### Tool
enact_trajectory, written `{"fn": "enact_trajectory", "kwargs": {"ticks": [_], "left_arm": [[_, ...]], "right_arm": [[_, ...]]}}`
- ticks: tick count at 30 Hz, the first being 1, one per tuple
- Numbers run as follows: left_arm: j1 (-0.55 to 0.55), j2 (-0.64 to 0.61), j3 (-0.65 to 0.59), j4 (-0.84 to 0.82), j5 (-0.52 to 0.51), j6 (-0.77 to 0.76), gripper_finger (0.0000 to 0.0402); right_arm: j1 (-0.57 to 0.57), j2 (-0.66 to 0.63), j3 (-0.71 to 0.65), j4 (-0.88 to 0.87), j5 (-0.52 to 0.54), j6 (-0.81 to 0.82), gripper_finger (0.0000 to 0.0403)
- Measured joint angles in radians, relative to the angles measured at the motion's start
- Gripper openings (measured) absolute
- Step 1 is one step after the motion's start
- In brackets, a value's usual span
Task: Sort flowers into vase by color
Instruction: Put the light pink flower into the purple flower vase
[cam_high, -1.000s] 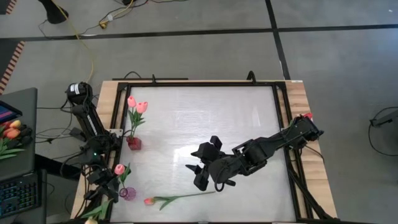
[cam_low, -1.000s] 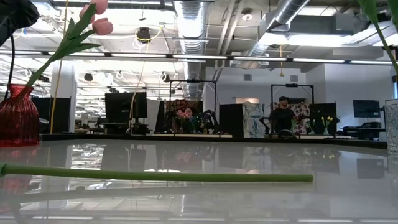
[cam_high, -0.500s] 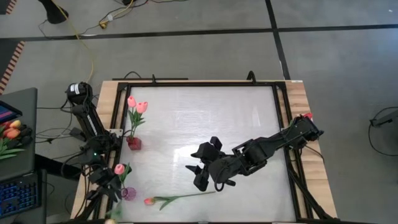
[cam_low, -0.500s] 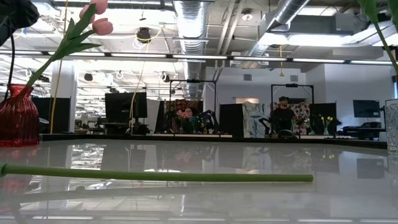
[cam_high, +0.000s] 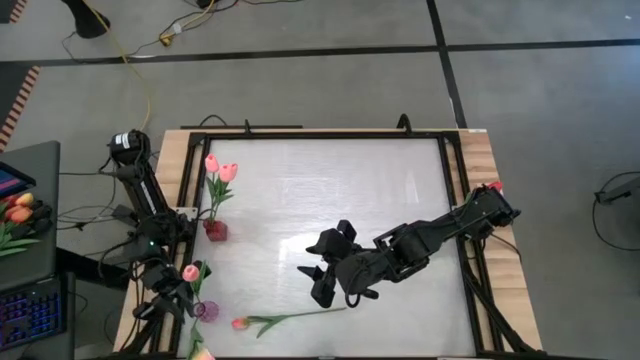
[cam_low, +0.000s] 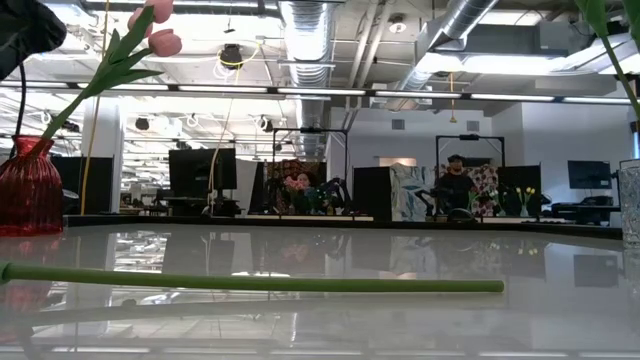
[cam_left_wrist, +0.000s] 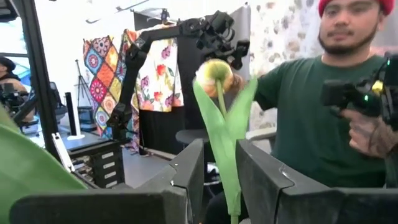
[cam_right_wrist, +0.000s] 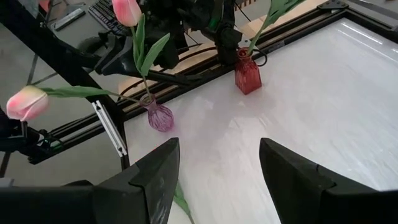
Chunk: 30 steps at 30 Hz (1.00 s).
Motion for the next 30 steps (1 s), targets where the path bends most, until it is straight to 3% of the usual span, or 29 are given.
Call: {"fn": "enact_trajectory", "kwargs": {"ticks": [8,17,24,30], "left_arm": [[0.000,-0.112,0.000,-0.063,0.045,-0.063,0.0082],[0.000,-0.353,0.002,-0.174,0.136,-0.090,0.0082],[0.000,-0.564,0.125,-0.521,0.040,-0.053,0.0082],[0.000,-0.667,0.284,-0.789,-0.002,0.002,0.0082]], "right_arm": [[0.000,0.000,0.000,-0.001,-0.035,0.000,0.0248],[-0.021,0.000,0.000,0.000,-0.074,-0.003,0.0248],[-0.031,0.000,0.000,-0.001,-0.171,-0.096,0.0248],[-0.036,0.000,0.000,-0.001,-0.176,-0.173,0.0248]]}}
